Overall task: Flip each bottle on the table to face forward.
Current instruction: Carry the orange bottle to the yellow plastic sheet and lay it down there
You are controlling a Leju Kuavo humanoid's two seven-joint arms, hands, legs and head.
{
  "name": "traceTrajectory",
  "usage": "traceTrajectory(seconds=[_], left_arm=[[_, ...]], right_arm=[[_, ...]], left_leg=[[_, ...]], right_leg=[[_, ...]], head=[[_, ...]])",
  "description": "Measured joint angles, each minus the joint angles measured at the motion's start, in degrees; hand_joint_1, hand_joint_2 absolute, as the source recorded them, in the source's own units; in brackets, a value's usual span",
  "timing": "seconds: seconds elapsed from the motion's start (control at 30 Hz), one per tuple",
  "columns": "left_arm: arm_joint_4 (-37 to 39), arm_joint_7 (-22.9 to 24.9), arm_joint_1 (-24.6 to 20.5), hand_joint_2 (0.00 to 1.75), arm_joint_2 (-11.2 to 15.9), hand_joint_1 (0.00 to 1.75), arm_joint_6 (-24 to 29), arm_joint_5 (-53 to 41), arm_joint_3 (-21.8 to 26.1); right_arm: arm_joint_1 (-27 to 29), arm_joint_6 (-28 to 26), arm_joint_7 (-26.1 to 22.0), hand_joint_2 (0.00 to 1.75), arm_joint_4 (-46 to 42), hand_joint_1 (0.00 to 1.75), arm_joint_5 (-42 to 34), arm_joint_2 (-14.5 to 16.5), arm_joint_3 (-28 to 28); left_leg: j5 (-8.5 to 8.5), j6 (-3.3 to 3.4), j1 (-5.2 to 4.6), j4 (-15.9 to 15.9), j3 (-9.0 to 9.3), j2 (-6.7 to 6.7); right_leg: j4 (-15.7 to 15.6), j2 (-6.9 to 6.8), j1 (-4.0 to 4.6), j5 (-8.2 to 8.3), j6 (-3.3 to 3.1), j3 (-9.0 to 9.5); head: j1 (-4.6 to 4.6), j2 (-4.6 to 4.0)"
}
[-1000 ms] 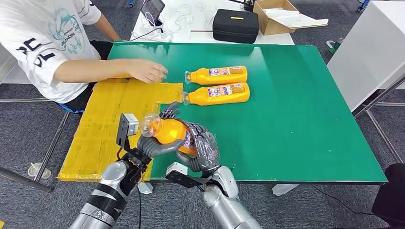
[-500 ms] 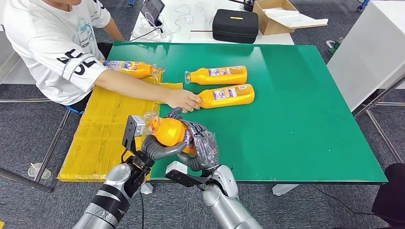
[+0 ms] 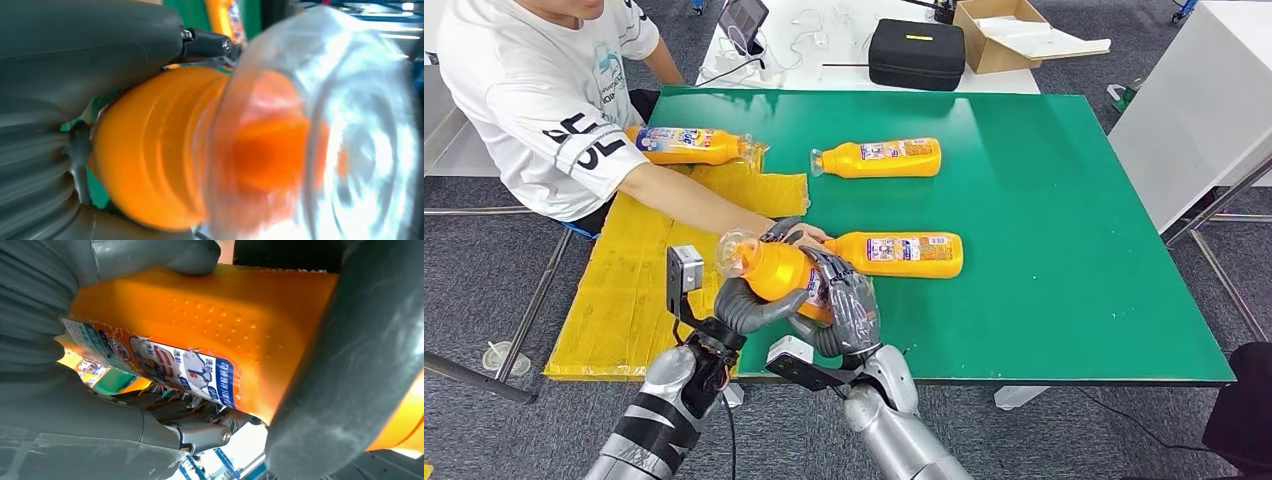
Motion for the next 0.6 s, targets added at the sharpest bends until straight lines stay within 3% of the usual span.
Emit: traceTrajectory(seconds=[0.4, 0.43, 0.53, 0.57, 0.6], left_arm=[[-6.60, 0.59, 2.93, 1.75, -0.25, 1.75, -0.37, 1.21, 3.06], [-6.86, 0.59, 2.97, 1.75, -0.25, 1.75, 0.14, 0.29, 3.08], [-7.41, 0.35, 2.97, 1.75, -0.25, 1.75, 1.98, -2.84, 2.93], [-7.53, 0.05, 2.94, 1.75, -0.26, 1.75, 2.71, -3.87, 2.84], [-7.68, -0.28, 2.90, 1.75, -0.30, 1.75, 3.44, -4.77, 2.74]], right_arm=[[-2.50, 0.00, 0.98, 1.75, 2.21, 1.73, -1.73, 0.51, 3.79], [-2.57, 0.00, 0.99, 1.75, 2.27, 1.53, -1.94, 0.51, 3.88], [-2.62, -0.01, 1.00, 1.75, 2.44, 0.26, -3.03, 0.52, 4.05], [-2.59, -0.01, 1.02, 1.31, 2.46, 0.03, -3.36, 0.52, 4.11], [-2.54, 0.00, 1.08, 0.87, 2.46, 0.01, -3.54, 0.52, 4.15]], left_leg=[[0.01, 0.00, 0.01, 0.00, 0.01, 0.05], [0.01, 0.00, 0.00, 0.00, 0.00, 0.04], [0.01, 0.00, 0.00, 0.00, 0.00, 0.05], [0.01, 0.00, 0.00, 0.00, 0.00, 0.05], [0.01, 0.00, 0.00, 0.00, 0.00, 0.05]], right_leg=[[0.00, 0.05, 0.00, 0.01, -0.01, -0.04], [0.00, 0.04, 0.00, 0.01, -0.01, -0.04], [0.00, 0.05, 0.00, 0.01, -0.01, -0.04], [0.00, 0.05, 0.00, 0.01, -0.01, -0.04], [0.00, 0.05, 0.00, 0.01, -0.01, -0.04]], head=[[-0.02, 0.00], [-0.03, 0.00], [-0.03, 0.00], [-0.02, 0.00], [-0.02, 0.00]])
